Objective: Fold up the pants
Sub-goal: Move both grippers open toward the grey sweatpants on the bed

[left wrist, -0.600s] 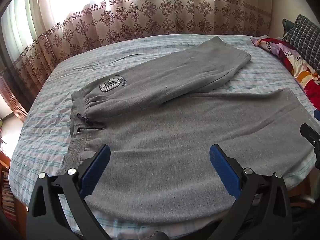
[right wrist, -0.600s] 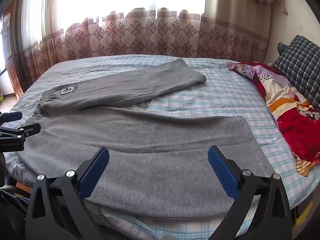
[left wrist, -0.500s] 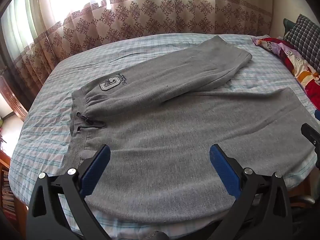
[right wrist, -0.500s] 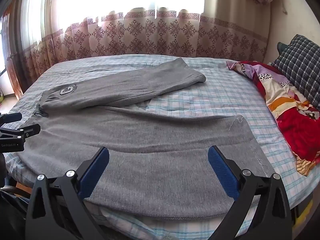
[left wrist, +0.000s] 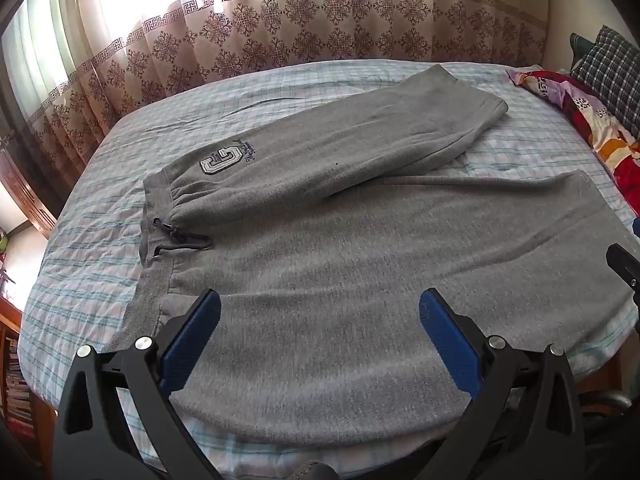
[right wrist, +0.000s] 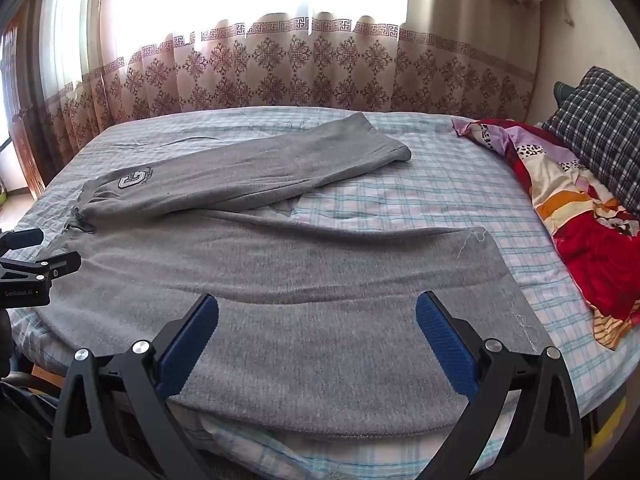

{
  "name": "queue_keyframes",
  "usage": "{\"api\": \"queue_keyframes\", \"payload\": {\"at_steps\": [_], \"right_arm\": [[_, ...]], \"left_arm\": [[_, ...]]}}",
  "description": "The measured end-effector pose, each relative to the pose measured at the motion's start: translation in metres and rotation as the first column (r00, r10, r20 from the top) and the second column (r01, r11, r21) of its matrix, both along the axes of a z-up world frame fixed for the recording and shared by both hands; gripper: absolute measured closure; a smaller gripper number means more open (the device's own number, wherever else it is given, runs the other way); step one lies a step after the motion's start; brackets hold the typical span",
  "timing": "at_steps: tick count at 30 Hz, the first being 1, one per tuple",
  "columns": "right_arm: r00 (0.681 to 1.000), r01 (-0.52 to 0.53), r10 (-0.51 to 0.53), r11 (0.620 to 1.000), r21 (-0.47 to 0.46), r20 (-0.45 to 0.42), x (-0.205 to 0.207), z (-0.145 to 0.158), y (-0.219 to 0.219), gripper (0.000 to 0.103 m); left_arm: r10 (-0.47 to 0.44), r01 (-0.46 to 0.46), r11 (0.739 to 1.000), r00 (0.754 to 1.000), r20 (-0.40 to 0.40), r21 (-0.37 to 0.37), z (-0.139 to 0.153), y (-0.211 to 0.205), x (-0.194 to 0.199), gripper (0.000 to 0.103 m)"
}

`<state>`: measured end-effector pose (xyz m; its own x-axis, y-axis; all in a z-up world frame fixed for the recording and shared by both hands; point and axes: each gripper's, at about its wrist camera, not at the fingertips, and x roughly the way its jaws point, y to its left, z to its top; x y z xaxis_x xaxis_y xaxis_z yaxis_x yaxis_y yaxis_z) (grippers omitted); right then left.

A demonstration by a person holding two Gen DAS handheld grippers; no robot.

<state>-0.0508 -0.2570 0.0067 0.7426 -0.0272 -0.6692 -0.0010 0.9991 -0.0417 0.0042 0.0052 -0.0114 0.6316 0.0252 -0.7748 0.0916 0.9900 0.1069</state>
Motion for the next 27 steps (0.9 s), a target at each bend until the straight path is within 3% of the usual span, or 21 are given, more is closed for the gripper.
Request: {"api": "queue_keyframes", "payload": {"at_steps": [17, 27], "right_arm": [[1.000, 0.014, -0.015, 1.000, -0.002, -0.020, 0.002, -0.006, 0.004, 0.005], [0.994, 0.049, -0.047, 0.999, 0.013, -0.096, 0.010, -0.020, -0.001, 0.005]], "left_arm": [[0.005, -0.004, 1.000, 0.998, -0.060, 0.006, -0.014, 0.004, 0.006, 0.002], [0.028, -0.035, 0.999, 0.982, -0.186, -0.038, -0.043, 0.011, 0.017, 0.002]]}}
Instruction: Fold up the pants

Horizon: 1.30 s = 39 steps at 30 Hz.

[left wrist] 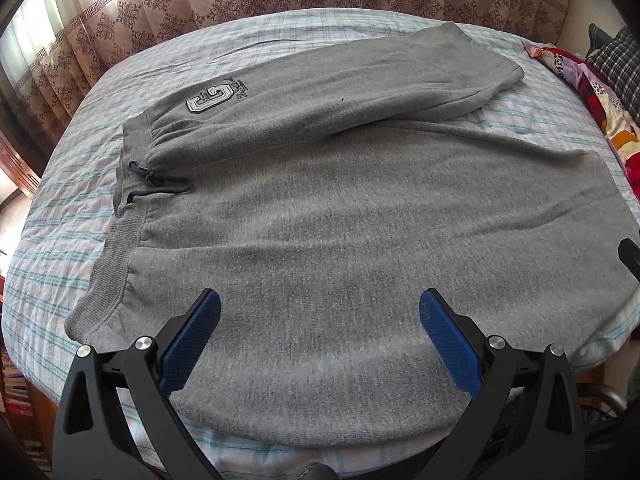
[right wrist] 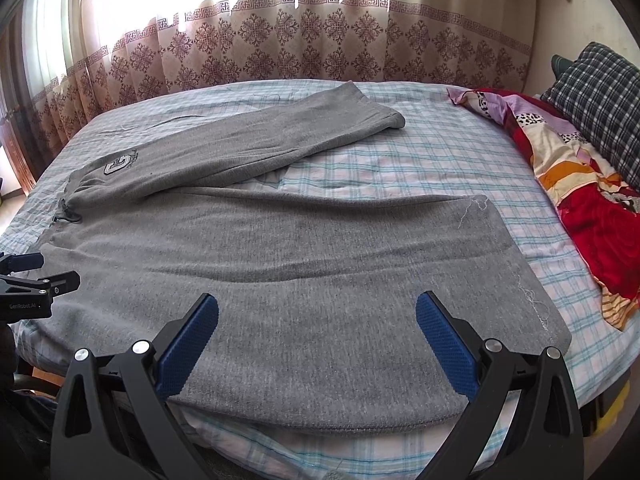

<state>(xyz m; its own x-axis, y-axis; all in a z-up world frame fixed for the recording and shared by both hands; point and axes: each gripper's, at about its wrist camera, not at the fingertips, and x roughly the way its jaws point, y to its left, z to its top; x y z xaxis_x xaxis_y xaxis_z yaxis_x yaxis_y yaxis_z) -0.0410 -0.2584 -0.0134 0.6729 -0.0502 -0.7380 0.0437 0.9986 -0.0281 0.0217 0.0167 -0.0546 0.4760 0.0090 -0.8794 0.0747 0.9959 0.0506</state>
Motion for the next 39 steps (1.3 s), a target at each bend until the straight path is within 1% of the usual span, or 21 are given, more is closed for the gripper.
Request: {"api": "queue_keyframes", "payload": {"at_steps": [5, 8, 10, 12, 15, 17, 21, 27, 30, 33, 39], "right_arm": [[0.999, 0.007, -0.008, 1.000, -0.002, -0.052, 0.007, -0.010, 0.000, 0.005], [0.995, 0.002, -0.003, 1.000, -0.014, -0.104, 0.011, -0.020, 0.002, 0.005], [0.988, -0.002, -0.001, 1.000, -0.020, -0.155, 0.015, -0.029, 0.003, 0.005], [0.978, -0.005, -0.001, 1.000, -0.025, -0.207, 0.017, -0.039, 0.004, 0.005], [0.959, -0.004, 0.002, 1.000, -0.004, -0.284, 0.019, -0.054, 0.002, 0.005], [0.955, -0.002, 0.002, 1.000, 0.002, -0.296, 0.019, -0.058, 0.002, 0.005], [0.946, -0.007, 0.011, 1.000, 0.012, -0.324, 0.022, -0.064, 0.003, 0.005], [0.943, -0.026, 0.025, 1.000, 0.001, -0.331, 0.025, -0.061, 0.005, 0.005], [0.947, -0.033, 0.038, 0.999, 0.021, -0.318, 0.026, -0.054, 0.001, 0.005], [0.958, -0.024, 0.023, 1.000, -0.001, -0.284, 0.031, -0.043, -0.008, 0.005], [0.969, 0.048, -0.053, 0.999, -0.026, -0.240, 0.059, -0.026, -0.045, 0.005]], "left_arm": [[0.009, -0.010, 1.000, 0.998, -0.064, -0.021, -0.014, 0.004, 0.005, 0.002], [0.017, -0.022, 0.999, 0.992, -0.121, -0.038, -0.026, 0.007, 0.008, 0.002], [0.029, -0.040, 0.997, 0.987, -0.156, -0.062, -0.033, 0.010, 0.009, 0.002], [0.035, -0.049, 0.996, 0.985, -0.166, -0.080, -0.037, 0.013, 0.009, 0.002], [0.029, -0.042, 0.996, 0.985, -0.173, -0.077, -0.040, 0.013, 0.007, 0.002], [0.019, -0.032, 0.997, 0.984, -0.178, -0.074, -0.043, 0.012, 0.007, 0.002], [0.013, -0.033, 0.994, 0.981, -0.196, -0.100, -0.046, 0.014, 0.009, 0.002], [-0.003, -0.022, 0.993, 0.979, -0.204, -0.117, -0.039, 0.016, 0.013, 0.002], [0.003, -0.029, 0.991, 0.980, -0.197, -0.129, -0.033, 0.019, 0.019, 0.002], [0.008, -0.025, 0.995, 0.985, -0.173, -0.096, -0.027, 0.017, 0.031, 0.002], [0.008, -0.021, 0.996, 0.990, -0.141, -0.088, -0.017, 0.011, 0.067, 0.002]]}}
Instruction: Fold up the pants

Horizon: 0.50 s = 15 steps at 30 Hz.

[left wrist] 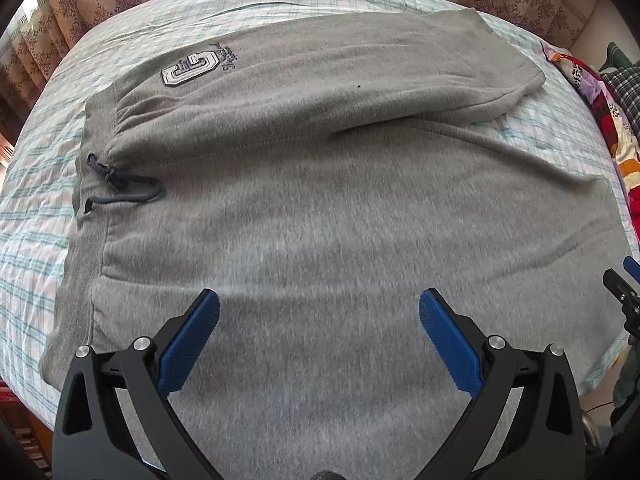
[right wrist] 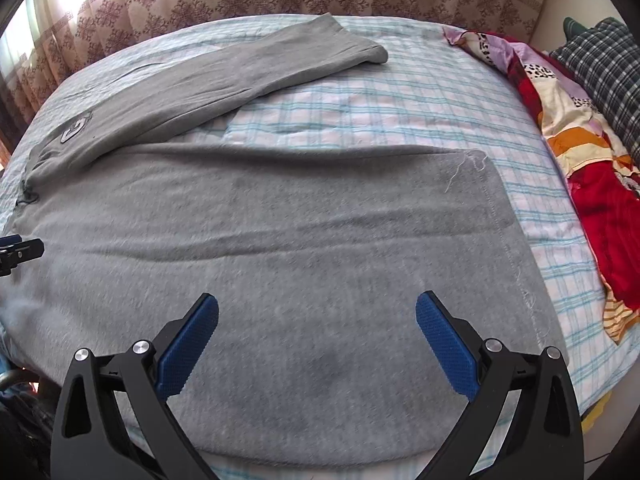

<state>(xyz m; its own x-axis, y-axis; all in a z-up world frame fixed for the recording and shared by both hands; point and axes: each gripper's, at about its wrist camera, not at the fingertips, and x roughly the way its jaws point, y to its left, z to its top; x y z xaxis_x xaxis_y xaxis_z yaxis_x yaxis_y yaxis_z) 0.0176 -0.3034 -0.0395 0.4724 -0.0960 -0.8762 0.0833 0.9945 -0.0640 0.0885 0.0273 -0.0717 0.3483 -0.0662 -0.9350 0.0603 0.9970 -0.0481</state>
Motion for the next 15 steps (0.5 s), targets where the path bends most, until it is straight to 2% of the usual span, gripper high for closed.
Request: {"api": "queue_keyframes", "payload": {"at_steps": [6, 8, 11, 15], "right_arm": [[0.999, 0.036, -0.035, 0.998, -0.043, 0.019, 0.034, -0.001, -0.027, 0.005], [0.999, 0.047, -0.046, 0.998, -0.043, 0.014, 0.049, -0.006, -0.035, 0.005], [0.997, 0.071, -0.071, 0.996, -0.044, 0.000, 0.069, -0.015, -0.045, 0.005], [0.994, 0.102, -0.104, 0.994, -0.049, -0.020, 0.096, -0.028, -0.057, 0.005]], "left_arm": [[0.014, -0.014, 1.000, 0.999, -0.034, 0.000, -0.012, -0.003, 0.046, 0.002], [0.044, -0.043, 0.999, 0.998, -0.048, 0.022, -0.021, 0.000, 0.062, 0.003], [0.090, -0.088, 0.995, 0.994, -0.063, 0.036, -0.031, 0.007, 0.083, 0.011], [0.153, -0.152, 0.988, 0.985, -0.078, 0.016, -0.039, 0.019, 0.108, 0.012]]}}
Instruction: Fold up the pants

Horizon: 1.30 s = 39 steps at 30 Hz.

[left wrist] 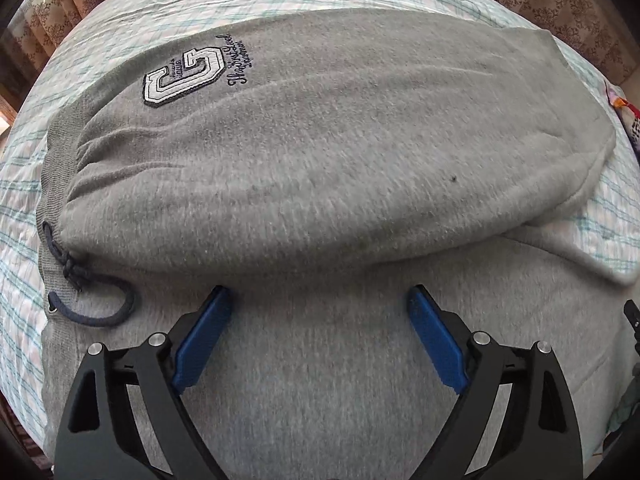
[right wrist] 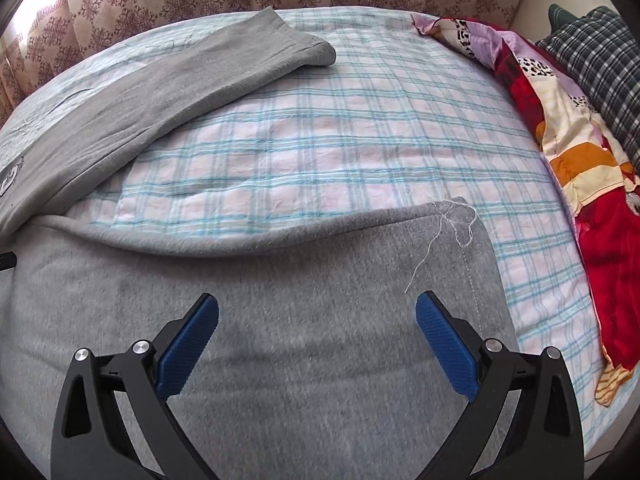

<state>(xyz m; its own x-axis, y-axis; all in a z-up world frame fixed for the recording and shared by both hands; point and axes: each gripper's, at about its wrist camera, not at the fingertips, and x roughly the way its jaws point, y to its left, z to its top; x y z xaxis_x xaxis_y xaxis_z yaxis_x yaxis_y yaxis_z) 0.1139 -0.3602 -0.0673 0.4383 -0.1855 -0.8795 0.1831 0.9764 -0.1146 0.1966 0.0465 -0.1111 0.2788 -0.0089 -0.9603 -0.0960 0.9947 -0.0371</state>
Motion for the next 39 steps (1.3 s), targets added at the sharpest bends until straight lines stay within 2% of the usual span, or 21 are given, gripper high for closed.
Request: {"api": "queue_keyframes", "payload": {"at_steps": [4, 7, 10, 15, 20, 26, 32, 35, 39], "right_arm": [[0.999, 0.039, -0.039, 0.999, 0.008, -0.023, 0.025, -0.013, -0.014, 0.005], [0.998, 0.056, -0.056, 0.998, 0.027, -0.027, 0.035, -0.017, -0.018, 0.005], [0.999, 0.050, -0.051, 0.999, -0.008, -0.009, 0.039, -0.008, -0.010, 0.005], [0.997, -0.007, 0.007, 1.000, -0.010, 0.080, 0.050, 0.024, 0.018, 0.005], [0.985, -0.110, 0.104, 0.993, 0.039, 0.141, 0.093, 0.034, 0.055, 0.005], [0.972, -0.194, 0.185, 0.980, 0.045, 0.146, 0.148, 0.020, 0.092, 0.005], [0.948, -0.303, 0.302, 0.953, 0.004, 0.099, 0.185, 0.000, 0.132, 0.005], [0.950, -0.309, 0.309, 0.951, 0.000, 0.050, 0.203, -0.017, 0.138, 0.005], [0.966, -0.260, 0.260, 0.964, 0.046, 0.014, 0.229, -0.034, 0.129, 0.005]], "left_arm": [[0.042, -0.042, 0.999, 0.999, 0.032, -0.002, 0.003, 0.008, 0.020, 0.012], [0.069, -0.069, 0.997, 0.997, 0.027, -0.021, -0.001, 0.017, 0.034, 0.010], [0.048, -0.049, 0.999, 0.998, 0.033, 0.018, -0.001, 0.012, 0.041, 0.009], [0.017, -0.018, 1.000, 0.999, 0.033, 0.006, 0.006, 0.007, 0.038, 0.009], [-0.021, 0.022, 0.999, 0.999, 0.027, -0.031, 0.010, 0.011, 0.013, 0.009], [-0.004, 0.007, 0.998, 0.999, 0.046, -0.067, 0.024, 0.027, -0.006, 0.009], [0.020, -0.017, 1.000, 0.995, 0.098, -0.023, 0.035, 0.044, 0.004, 0.009], [0.061, -0.058, 0.998, 0.994, 0.090, -0.030, 0.029, 0.058, 0.023, 0.009], [0.091, -0.088, 0.995, 0.994, 0.053, -0.055, 0.015, 0.075, 0.043, 0.009]]}}
